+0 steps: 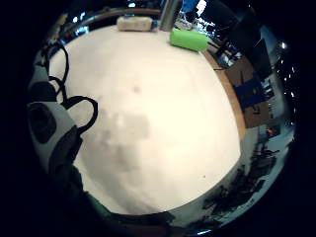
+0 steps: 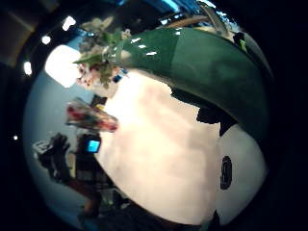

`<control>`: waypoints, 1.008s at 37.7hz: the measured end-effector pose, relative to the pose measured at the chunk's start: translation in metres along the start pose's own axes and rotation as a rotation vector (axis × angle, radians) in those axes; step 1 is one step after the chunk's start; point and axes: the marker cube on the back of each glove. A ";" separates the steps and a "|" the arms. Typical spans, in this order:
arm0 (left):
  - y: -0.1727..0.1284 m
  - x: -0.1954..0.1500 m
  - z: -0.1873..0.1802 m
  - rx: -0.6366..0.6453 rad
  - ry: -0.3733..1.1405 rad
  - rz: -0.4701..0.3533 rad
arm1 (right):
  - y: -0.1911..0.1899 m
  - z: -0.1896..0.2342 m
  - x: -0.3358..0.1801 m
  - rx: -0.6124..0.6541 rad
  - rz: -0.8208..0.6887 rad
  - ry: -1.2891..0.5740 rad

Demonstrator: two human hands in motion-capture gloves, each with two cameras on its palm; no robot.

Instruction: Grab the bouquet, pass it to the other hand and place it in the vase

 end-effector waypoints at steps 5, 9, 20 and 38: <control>-0.019 0.030 -0.021 0.074 0.187 0.046 | 0.016 -0.028 -0.022 0.006 -0.001 -0.289; -0.037 0.065 -0.037 0.092 0.409 0.100 | 0.028 -0.053 -0.045 0.045 -0.015 -0.543; -0.094 0.149 -0.069 -0.056 1.058 0.242 | 0.042 -0.080 -0.098 0.057 -0.186 -1.157; -0.119 0.209 -0.072 -0.130 1.273 0.363 | 0.052 -0.060 -0.140 -0.092 -0.417 -1.377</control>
